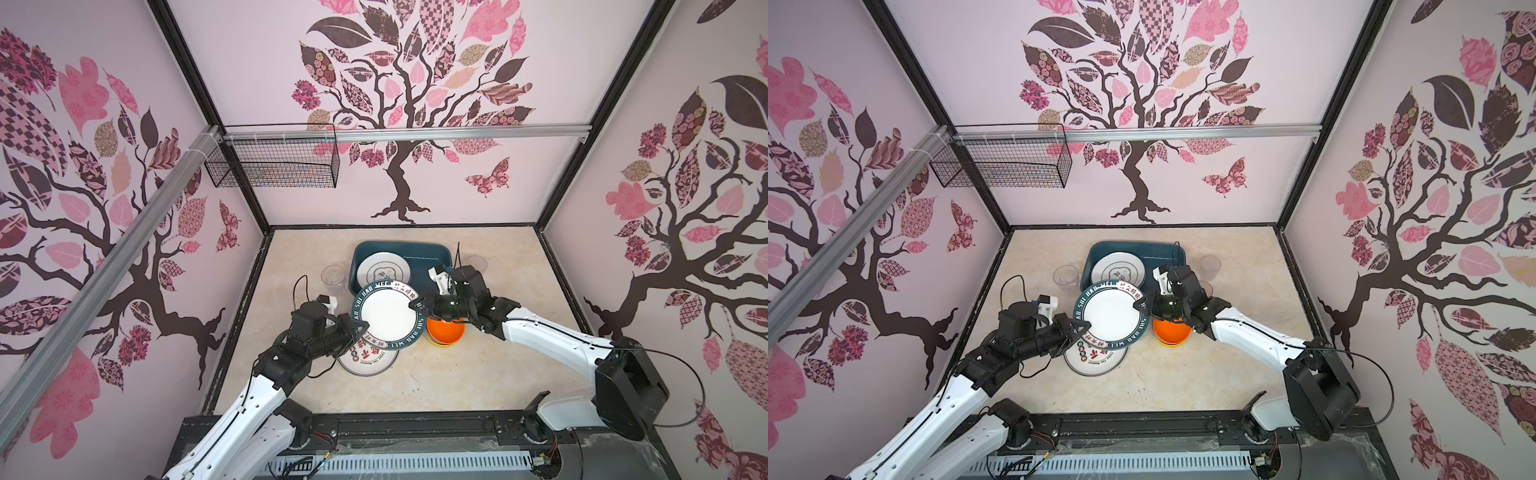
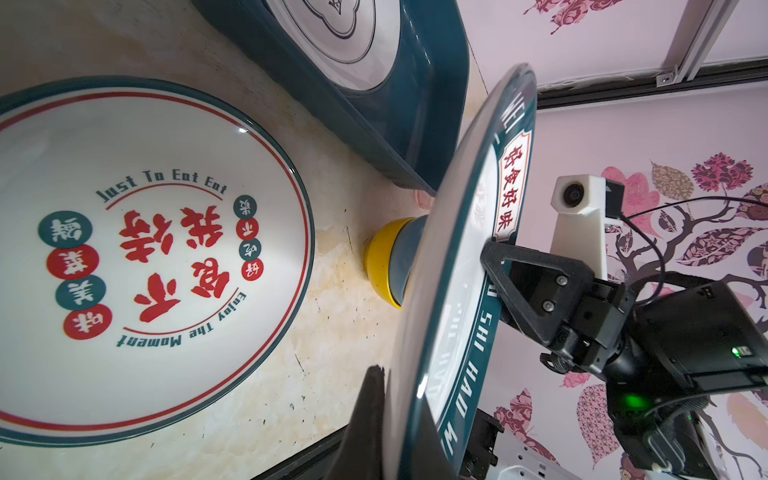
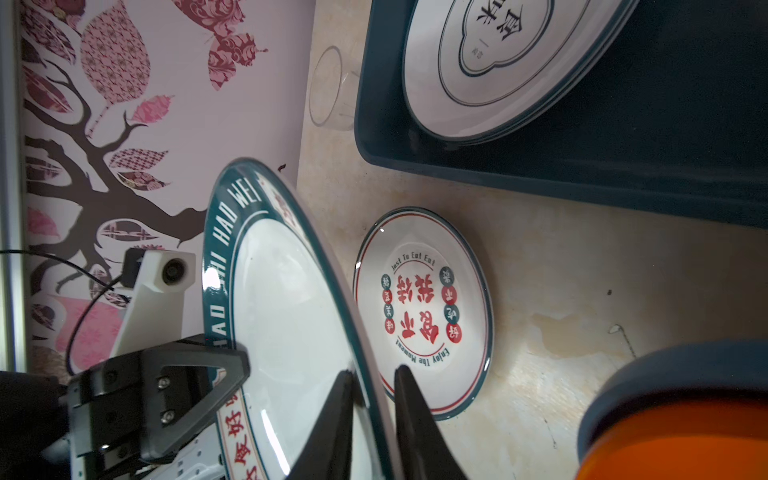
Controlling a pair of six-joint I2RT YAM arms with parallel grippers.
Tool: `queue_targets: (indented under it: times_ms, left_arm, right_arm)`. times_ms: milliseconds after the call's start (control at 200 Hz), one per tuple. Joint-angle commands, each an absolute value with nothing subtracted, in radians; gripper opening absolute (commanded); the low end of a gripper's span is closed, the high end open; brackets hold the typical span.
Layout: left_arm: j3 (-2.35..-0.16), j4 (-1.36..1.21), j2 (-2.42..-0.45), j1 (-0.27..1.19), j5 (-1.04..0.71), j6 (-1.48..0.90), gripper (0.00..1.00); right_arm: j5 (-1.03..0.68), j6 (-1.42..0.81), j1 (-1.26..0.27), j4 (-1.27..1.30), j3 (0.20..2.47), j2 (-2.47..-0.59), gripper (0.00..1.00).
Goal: Place the mixed dishes into the plastic bin
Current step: 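Carry the green-rim plate into the teal bin with the right gripper while the left releases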
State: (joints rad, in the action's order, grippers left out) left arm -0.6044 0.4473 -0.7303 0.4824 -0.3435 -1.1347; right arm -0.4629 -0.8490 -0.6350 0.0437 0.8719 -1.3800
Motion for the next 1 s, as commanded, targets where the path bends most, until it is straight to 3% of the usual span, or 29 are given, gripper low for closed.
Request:
queue_targets:
  times_ms: [0, 85, 340, 785, 995]
  left_arm:
    - [-0.648, 0.36, -0.721, 0.485, -0.352, -1.133, 0.08]
    - [-0.647, 0.368, -0.719, 0.484, -0.34, -1.132, 0.21]
    - [-0.644, 0.415, -0.697, 0.483, -0.289, -1.126, 0.36]
    - [-0.646, 0.566, -0.62, 0.468, -0.217, -1.075, 0.55]
    - [-0.644, 0.6, -0.602, 0.457, -0.214, -1.066, 0.56]
  right_arm:
    - [-0.463, -0.862, -0.622, 0.062, 0.871, -1.338, 0.15]
    - [-0.459, -0.86, -0.614, 0.064, 0.874, -1.334, 0.11]
    - [-0.432, -0.858, -0.58, 0.07, 0.888, -1.338, 0.04]
    - [-0.39, -0.817, -0.472, 0.052, 1.012, -1.488, 0.02]
    - [-0.358, -0.797, -0.43, 0.04, 1.117, -1.611, 0.02]
